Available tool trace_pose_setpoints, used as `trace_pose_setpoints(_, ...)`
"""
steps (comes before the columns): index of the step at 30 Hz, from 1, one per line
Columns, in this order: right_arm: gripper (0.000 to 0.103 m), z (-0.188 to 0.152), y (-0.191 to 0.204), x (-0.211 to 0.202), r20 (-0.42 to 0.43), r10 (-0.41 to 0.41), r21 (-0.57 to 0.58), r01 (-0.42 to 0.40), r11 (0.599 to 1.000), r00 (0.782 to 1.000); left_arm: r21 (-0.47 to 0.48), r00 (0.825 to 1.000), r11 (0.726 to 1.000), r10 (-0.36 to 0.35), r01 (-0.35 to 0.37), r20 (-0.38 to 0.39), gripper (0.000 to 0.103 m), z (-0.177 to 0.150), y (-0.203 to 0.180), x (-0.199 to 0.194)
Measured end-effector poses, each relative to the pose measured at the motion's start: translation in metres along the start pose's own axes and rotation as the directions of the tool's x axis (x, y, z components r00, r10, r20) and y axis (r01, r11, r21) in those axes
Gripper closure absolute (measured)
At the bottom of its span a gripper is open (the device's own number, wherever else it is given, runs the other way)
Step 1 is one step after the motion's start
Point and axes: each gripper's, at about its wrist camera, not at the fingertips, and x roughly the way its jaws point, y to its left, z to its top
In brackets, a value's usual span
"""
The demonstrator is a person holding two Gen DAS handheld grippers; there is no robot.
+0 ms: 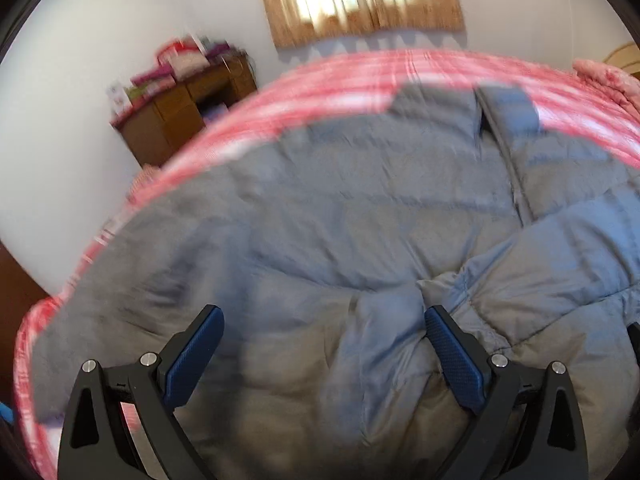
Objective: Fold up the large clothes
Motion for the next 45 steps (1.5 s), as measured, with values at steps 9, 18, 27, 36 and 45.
trace_pose_setpoints(9, 0.013, -0.051, -0.008, -0.058, 0.016, 0.047, -0.041, -0.046, 0.998, 0.999, -0.054, 0.984, 0.985, 0.17, -0.167, 0.061, 0.003, -0.042, 0.171, -0.057)
trace_pose_setpoints(18, 0.013, -0.067, 0.003, -0.086, 0.09, 0.079, -0.063, -0.074, 0.995, 0.993, -0.314, 0.93, 0.882, 0.293, -0.352, -0.22, 0.003, -0.118, 0.37, -0.018)
trace_pose_setpoints(27, 0.013, -0.07, -0.001, -0.104, 0.138, 0.067, -0.056, -0.06, 0.997, 0.988, -0.349, 0.971, 0.919, 0.113, -0.181, -0.209, 0.075, -0.119, 0.35, -0.003)
trace_pose_setpoints(36, 0.013, -0.076, -0.046, -0.116, 0.184, 0.004, 0.033, -0.01, 0.999, 0.983, -0.245, 0.956, 0.935, 0.283, -0.256, 0.081, 0.088, -0.056, 0.323, -0.094)
trace_pose_setpoints(45, 0.013, -0.085, -0.076, -0.101, 0.139, -0.024, 0.131, 0.006, 0.991, 0.99, -0.029, 0.933, 0.995, 0.097, -0.092, 0.346, 0.088, 0.013, 0.203, -0.185)
